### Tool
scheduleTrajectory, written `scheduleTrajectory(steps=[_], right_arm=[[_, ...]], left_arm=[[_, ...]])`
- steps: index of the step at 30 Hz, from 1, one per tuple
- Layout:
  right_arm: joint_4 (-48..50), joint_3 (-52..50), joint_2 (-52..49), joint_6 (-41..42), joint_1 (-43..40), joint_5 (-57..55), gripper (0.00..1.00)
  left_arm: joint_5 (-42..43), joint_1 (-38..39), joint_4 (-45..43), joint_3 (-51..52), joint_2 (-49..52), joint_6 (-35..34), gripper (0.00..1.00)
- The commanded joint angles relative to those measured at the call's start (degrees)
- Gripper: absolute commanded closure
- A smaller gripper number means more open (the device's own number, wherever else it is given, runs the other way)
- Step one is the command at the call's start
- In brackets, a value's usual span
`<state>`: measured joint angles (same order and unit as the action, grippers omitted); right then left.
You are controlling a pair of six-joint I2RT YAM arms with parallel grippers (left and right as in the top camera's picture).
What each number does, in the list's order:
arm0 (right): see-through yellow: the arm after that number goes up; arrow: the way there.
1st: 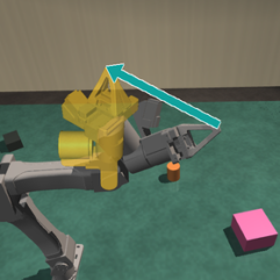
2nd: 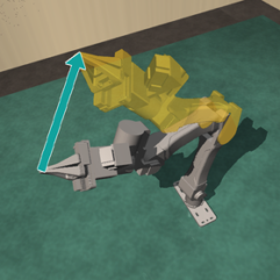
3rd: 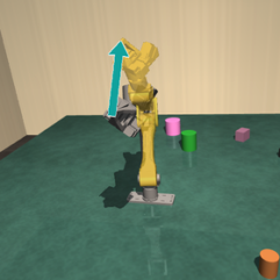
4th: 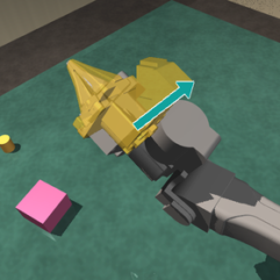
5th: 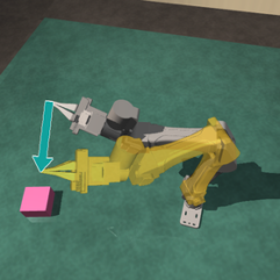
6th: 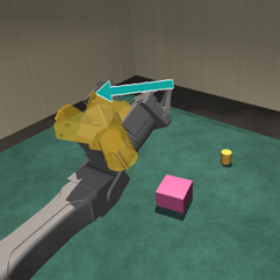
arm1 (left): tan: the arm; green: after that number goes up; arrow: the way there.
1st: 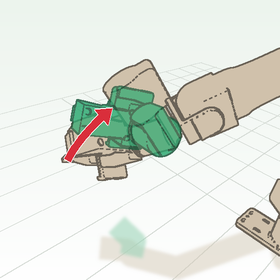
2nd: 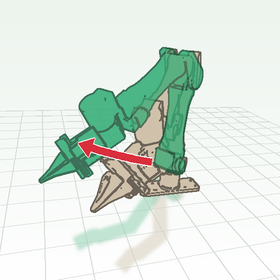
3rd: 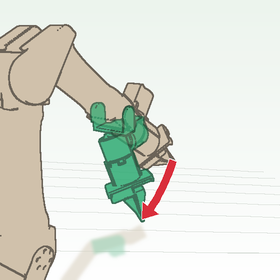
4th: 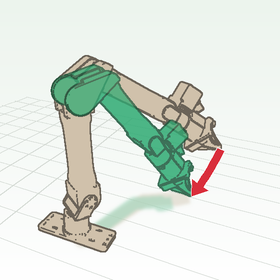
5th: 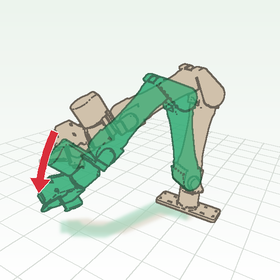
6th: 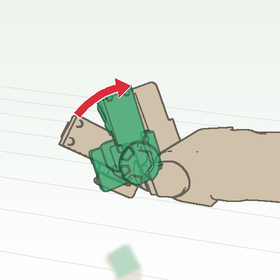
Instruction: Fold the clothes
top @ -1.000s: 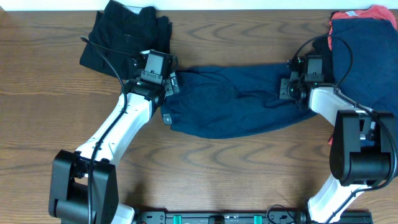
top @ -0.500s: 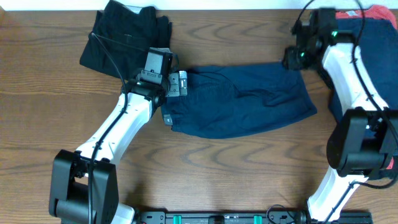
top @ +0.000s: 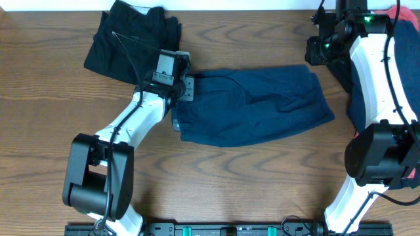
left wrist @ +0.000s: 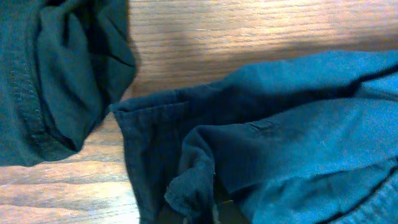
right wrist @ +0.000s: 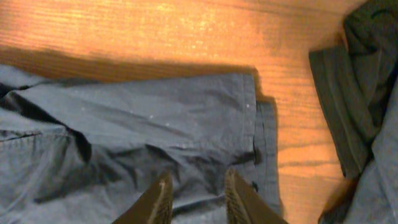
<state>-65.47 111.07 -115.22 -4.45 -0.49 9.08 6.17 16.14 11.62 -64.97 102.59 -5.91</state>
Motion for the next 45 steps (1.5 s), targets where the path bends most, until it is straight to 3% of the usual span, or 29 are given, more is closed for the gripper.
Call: scheduleTrajectory(steps=[1, 9, 20, 28, 32, 45], right_arm=[[-1.84, 3.26, 0.59, 0.52, -0.74, 0.37, 0.76], [-5.51, 3.45, 0.44, 0.57, -1.11, 2.12, 0.72], [-5.99, 3.45, -1.66, 0.48, -0.87, 2.10, 0.70], [-6.40, 3.45, -3.17, 0.02, -0.59, 2.14, 0.69], [-5.99, 3.45, -3.19, 0.04, -0.57, 2.38, 0.68], [-3.50, 3.41, -11.10, 0.07, 1.03, 4.92, 0.46]], left_arm=[[3.32, -0.20, 0.94, -1.40, -4.83, -2.51, 0.94], [3.91, 1.44, 10.01, -1.38, -16.44, -5.16, 0.94], [7.63, 10.40, 22.21, -0.79, -14.67, -11.28, 0.94], [8.33, 21.73, 35.63, 1.27, -12.92, -22.34, 0.94], [8.15, 24.02, 35.19, 4.55, -12.46, -24.94, 0.94], [5.97, 24.02, 34.29, 5.68, -12.33, -24.81, 0.94]])
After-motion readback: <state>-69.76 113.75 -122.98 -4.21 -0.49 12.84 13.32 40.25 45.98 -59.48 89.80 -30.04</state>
